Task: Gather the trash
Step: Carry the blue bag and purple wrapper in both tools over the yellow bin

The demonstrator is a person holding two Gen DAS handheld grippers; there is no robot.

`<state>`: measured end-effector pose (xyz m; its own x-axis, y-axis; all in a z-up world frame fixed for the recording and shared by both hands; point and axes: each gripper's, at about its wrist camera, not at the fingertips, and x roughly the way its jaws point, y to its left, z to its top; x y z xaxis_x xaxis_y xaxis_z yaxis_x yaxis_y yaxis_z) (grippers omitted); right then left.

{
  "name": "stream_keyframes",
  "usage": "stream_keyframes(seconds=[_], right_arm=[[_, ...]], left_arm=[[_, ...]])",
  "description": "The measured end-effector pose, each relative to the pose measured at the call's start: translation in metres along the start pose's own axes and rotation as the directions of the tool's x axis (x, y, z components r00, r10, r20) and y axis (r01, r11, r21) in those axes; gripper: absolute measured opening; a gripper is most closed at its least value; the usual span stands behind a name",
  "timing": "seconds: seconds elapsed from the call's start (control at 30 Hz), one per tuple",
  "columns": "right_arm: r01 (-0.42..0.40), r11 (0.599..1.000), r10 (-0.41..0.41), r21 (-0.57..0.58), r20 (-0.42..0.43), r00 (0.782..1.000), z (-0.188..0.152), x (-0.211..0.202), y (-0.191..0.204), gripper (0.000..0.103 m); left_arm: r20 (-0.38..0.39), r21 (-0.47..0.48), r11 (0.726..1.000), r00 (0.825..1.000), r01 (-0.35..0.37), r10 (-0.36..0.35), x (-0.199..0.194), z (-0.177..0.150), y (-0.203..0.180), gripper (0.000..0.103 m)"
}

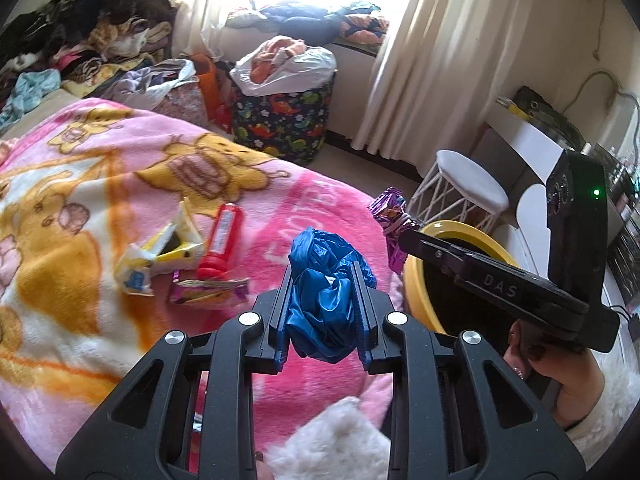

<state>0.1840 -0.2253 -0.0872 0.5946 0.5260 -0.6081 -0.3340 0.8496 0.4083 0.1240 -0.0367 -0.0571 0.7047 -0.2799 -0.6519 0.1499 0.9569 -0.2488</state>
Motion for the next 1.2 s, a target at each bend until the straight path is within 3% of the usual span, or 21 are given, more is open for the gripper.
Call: stream_keyframes(seconds=[0.4, 1.2], right_arm=[[0.047, 0.995, -0.051, 0.087, 0.044, 0.998, -0.016, -0.043, -0.044, 0.007], [0.117, 0.978, -0.135, 0.174, 0.097, 0.986, -0.032, -0.088, -0.085, 0.007]], left_arm=[[-0.013, 0.070, 0.996, 0.999, 0.049, -0.048, 0.011, 0.002, -0.042, 0.019], [-0.063, 0.178, 0.975, 0.990, 0.136, -0.126, 0.025, -0.012, -0.098, 0.019]])
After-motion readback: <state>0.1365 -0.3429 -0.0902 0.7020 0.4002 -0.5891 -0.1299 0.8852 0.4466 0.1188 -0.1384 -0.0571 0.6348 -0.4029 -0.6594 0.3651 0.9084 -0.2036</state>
